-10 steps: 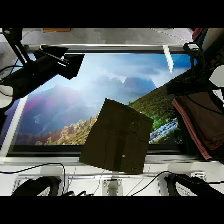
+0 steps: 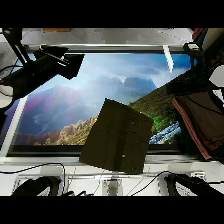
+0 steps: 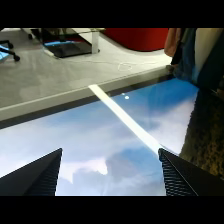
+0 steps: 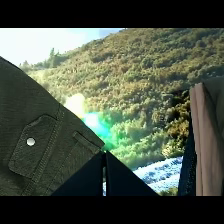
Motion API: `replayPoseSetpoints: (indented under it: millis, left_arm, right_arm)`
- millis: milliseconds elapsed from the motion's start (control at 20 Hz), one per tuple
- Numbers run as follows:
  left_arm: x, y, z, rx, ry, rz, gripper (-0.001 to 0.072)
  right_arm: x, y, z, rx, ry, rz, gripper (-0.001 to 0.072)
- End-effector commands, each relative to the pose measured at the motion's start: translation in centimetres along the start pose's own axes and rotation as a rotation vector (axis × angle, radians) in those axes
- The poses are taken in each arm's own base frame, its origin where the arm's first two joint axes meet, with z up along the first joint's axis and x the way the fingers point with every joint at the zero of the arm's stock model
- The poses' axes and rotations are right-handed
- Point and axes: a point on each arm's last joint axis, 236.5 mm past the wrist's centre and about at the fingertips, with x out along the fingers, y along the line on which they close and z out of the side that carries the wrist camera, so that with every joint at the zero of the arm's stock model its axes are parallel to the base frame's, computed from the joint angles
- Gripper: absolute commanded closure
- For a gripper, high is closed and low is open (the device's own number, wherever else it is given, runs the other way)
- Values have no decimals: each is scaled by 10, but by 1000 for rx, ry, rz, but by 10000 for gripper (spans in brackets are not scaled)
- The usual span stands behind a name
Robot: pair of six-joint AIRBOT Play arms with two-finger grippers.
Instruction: Fold the clothes and pants, and hang the long-sleeved shirts on hangers.
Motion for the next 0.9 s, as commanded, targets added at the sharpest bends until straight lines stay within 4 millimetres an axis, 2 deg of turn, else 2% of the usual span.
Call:
replayPoseSetpoints:
  millis: [0, 250, 350, 450, 500, 550, 600, 650, 750, 850]
  left_arm:
    - [0, 0, 0, 1, -1, 1, 6]
    - [0, -2, 2, -14, -5, -7, 6]
    - [-2, -5, 3, -40, -8, -18, 6]
    - [-5, -5, -1, -24, 14, -24, 6]
    - [-7, -7, -12, 8, 64, -35, 6]
    - [-12, -8, -32, 59, 152, -50, 6]
    - [-20, -6, -56, 114, 257, -61, 6]
    - [-29, -2, -78, 151, 356, -69, 6]
    - [-50, 2, -114, 154, 522, -102, 6]
    - [-63, 3, -130, 128, 603, -124, 6]
  right_arm:
    - [0, 0, 0, 0, 0, 1, 664]
    - [0, 0, 10, -1, -42, 1, 664]
    - [4, -8, -6, -86, 24, -29, 665]
    - [17, -24, -43, -155, 166, -37, 665]
    - [26, -32, -69, -158, 255, -26, 665]
    - [35, -38, -100, -150, 357, 7, 665]
    - [44, -35, -128, -122, 427, 73, 666]
    - [54, -21, -155, -83, 470, 187, 666]
    - [59, 26, -204, -28, 525, 474, 666]
    - [49, 64, -254, 66, 638, 675, 664]
